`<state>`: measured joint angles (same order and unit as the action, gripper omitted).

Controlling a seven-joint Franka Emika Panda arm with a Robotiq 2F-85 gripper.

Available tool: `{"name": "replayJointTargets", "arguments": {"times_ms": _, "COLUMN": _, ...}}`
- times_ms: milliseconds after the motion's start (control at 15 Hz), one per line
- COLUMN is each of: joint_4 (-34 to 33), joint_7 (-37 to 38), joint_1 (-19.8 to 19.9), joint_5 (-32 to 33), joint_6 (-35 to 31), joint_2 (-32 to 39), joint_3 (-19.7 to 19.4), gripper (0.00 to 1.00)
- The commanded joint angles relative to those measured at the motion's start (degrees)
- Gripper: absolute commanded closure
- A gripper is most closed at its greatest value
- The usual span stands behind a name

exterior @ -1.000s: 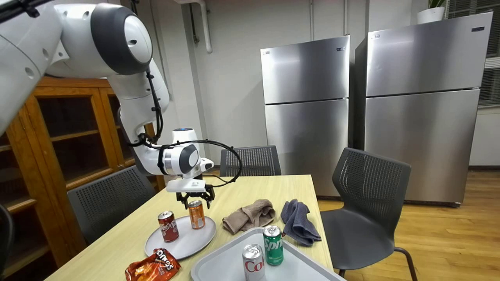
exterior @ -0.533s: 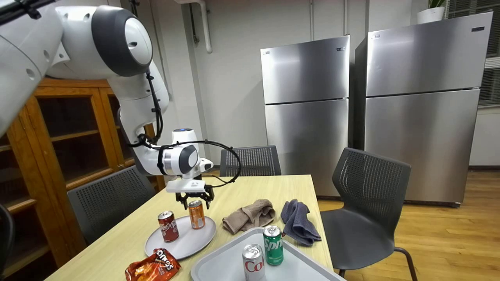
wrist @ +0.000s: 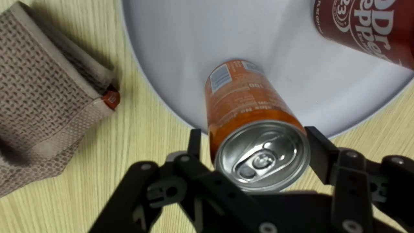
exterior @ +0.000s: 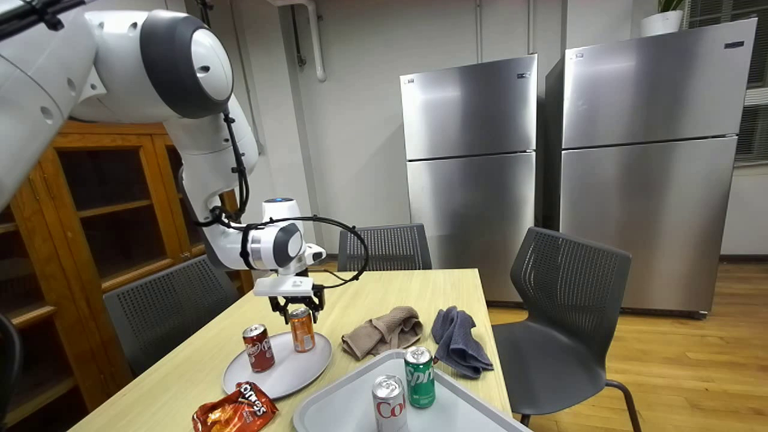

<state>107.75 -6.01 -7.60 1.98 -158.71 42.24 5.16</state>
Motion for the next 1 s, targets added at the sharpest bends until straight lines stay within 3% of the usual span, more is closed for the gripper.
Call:
{"name": "replayJointTargets", "arguments": {"times_ms": 0, "joint_4": -1.48, "joint_7": 1.02, "joint_1": -0.74, "joint_5": 1.24, "joint_6": 1.59, "joint_2": 0.49, "joint_3": -0.51, "gripper": 0.51}}
{"name": "replayJointTargets", "arguments": {"times_ms": 67, "joint_4": -1.47, "joint_7": 1.01, "joint_1": -0.73, "joint_5": 1.26, "joint_6": 1.60, "joint_2": 0.48, "joint_3": -0.53, "gripper": 0.60}}
{"name": "replayJointTargets", "arguments": {"times_ms": 133, "joint_4": -1.38, "joint_7": 0.99, "joint_1": -0.73, "joint_5": 1.30, "joint_6": 1.52, "joint_2": 0.41, "joint_3": -0.56, "gripper": 0.62}}
{"name": "replayJointTargets", "arguments": {"times_ms": 933, "joint_4": 6.34, "joint_7": -3.52, "joint_1": 2.85, "joint_5": 0.72, "joint_6": 0.91, "joint_2": -8.83, "joint_3": 1.99, "gripper": 0.62}}
